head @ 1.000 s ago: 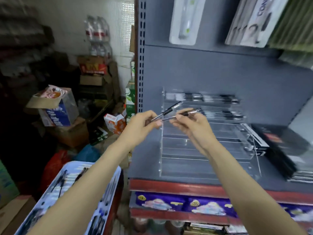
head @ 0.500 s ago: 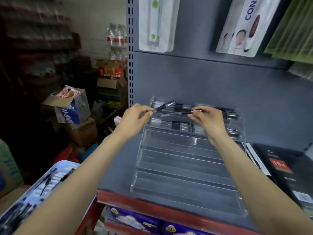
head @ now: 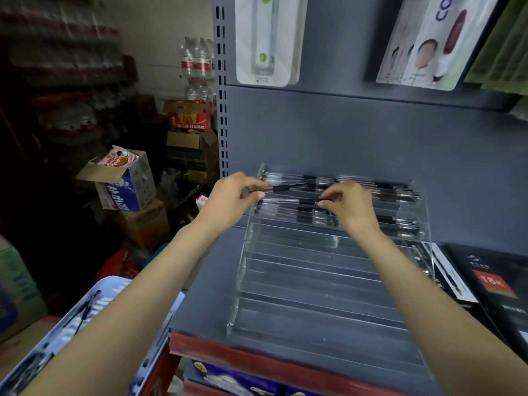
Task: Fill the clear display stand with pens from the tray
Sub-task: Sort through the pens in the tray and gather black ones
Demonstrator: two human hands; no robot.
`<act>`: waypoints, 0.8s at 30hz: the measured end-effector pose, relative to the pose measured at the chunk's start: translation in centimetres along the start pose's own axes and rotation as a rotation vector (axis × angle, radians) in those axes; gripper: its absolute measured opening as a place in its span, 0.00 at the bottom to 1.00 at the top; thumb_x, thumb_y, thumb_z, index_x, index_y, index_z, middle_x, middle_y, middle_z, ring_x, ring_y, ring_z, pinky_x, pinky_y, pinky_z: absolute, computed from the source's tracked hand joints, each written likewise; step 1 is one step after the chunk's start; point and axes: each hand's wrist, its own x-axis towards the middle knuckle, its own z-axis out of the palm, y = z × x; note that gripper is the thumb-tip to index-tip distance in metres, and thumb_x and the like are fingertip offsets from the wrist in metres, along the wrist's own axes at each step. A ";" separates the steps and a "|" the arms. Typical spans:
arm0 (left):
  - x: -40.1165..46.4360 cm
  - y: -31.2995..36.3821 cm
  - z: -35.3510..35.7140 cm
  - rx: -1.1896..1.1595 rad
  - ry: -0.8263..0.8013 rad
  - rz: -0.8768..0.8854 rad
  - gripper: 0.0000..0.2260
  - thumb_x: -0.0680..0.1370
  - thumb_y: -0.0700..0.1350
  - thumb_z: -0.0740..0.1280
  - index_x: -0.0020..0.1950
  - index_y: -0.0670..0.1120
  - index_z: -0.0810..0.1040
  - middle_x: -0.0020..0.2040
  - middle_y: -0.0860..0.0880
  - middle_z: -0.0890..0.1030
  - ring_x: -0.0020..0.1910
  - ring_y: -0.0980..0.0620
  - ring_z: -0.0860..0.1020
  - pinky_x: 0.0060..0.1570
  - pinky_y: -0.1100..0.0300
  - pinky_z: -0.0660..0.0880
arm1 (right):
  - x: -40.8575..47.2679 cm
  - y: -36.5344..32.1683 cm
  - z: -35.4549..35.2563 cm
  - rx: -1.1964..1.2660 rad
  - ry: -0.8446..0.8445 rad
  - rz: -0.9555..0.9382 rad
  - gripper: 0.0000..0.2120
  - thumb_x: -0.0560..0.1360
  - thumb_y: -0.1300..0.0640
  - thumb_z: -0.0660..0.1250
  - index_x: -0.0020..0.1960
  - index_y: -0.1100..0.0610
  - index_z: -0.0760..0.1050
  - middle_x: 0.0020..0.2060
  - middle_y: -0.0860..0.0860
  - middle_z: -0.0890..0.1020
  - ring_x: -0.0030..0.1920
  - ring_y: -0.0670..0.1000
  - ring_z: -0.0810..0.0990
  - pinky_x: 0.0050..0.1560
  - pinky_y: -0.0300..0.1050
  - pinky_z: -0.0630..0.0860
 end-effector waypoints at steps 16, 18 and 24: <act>0.5 1.5 1.2 -0.105 0.000 0.046 0.09 0.75 0.44 0.69 0.55 0.47 0.79 0.49 0.52 0.77 0.48 0.55 0.76 0.52 0.64 0.72 | -1.7 -1.3 -1.9 0.656 -0.085 0.035 0.05 0.73 0.64 0.69 0.45 0.56 0.81 0.41 0.52 0.83 0.41 0.50 0.81 0.49 0.37 0.79; 0.5 1.1 1.6 -0.073 0.063 0.000 0.17 0.75 0.43 0.69 0.63 0.47 0.74 0.57 0.49 0.73 0.56 0.53 0.74 0.57 0.66 0.67 | -1.6 -0.5 -2.2 0.618 -0.007 0.074 0.06 0.73 0.64 0.69 0.44 0.54 0.81 0.40 0.50 0.83 0.40 0.49 0.81 0.46 0.33 0.79; 0.1 -1.4 1.5 -0.095 -0.061 -0.255 0.25 0.77 0.43 0.67 0.72 0.41 0.65 0.68 0.44 0.72 0.65 0.49 0.72 0.65 0.59 0.66 | -1.8 1.3 -2.1 0.415 0.022 0.127 0.04 0.72 0.60 0.71 0.46 0.56 0.82 0.40 0.50 0.84 0.37 0.43 0.81 0.45 0.28 0.77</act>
